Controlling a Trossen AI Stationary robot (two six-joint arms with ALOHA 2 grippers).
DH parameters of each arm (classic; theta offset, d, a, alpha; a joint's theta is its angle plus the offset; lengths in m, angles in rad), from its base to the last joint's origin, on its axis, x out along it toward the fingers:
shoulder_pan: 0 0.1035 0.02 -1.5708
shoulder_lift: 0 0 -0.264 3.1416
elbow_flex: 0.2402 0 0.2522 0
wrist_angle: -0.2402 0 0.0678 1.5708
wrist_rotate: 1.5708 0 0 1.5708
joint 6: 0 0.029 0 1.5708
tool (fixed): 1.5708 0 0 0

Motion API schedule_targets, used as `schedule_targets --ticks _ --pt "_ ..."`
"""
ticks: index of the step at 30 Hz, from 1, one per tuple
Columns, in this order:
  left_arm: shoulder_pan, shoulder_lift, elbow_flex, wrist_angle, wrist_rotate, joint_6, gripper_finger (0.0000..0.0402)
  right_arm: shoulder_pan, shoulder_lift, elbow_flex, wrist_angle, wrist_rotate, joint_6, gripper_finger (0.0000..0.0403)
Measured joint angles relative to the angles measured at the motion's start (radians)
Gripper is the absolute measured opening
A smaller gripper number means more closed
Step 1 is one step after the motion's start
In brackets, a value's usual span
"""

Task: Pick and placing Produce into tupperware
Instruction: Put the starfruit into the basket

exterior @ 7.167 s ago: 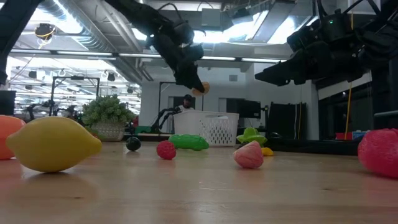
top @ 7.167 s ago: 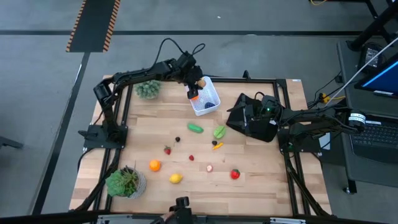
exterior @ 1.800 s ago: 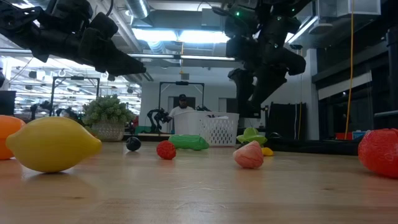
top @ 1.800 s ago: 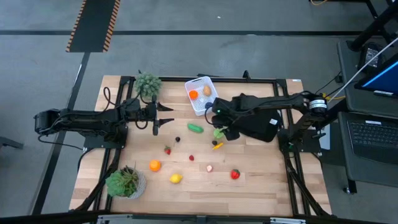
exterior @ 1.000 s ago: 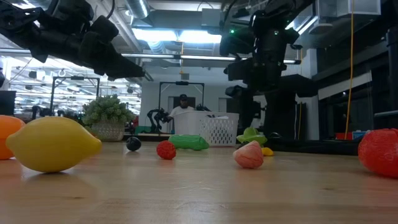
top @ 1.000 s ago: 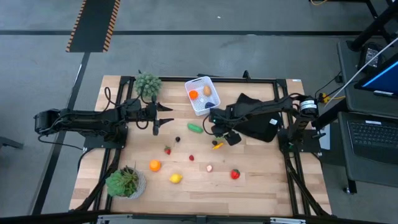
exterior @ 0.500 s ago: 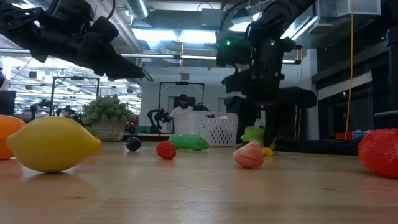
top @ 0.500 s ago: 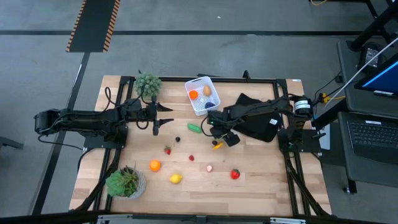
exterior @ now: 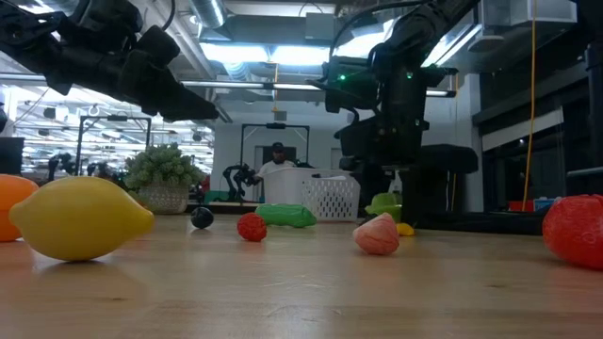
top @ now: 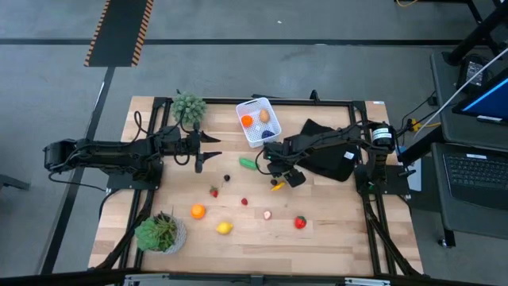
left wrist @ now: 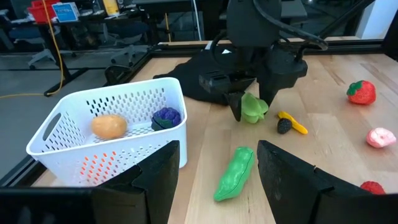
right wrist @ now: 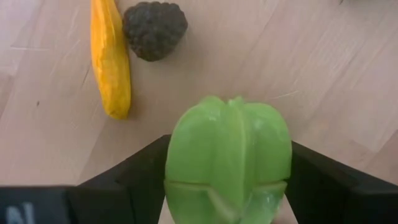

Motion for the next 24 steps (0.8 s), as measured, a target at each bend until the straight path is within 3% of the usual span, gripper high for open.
schedule_targets --ticks 10,15,24 --pt "0.000 0.000 0.000 0.000 0.000 0.000 0.0206 0.000 0.001 0.000 0.004 0.001 0.009 0.0267" --pt "0.000 0.000 0.000 0.000 0.000 0.000 0.0206 0.001 0.001 -0.001 0.003 0.002 0.026 0.0233" --pt "0.000 0.000 0.000 0.000 0.000 0.000 0.0206 0.002 0.001 -0.001 -0.004 0.005 0.087 0.0234"
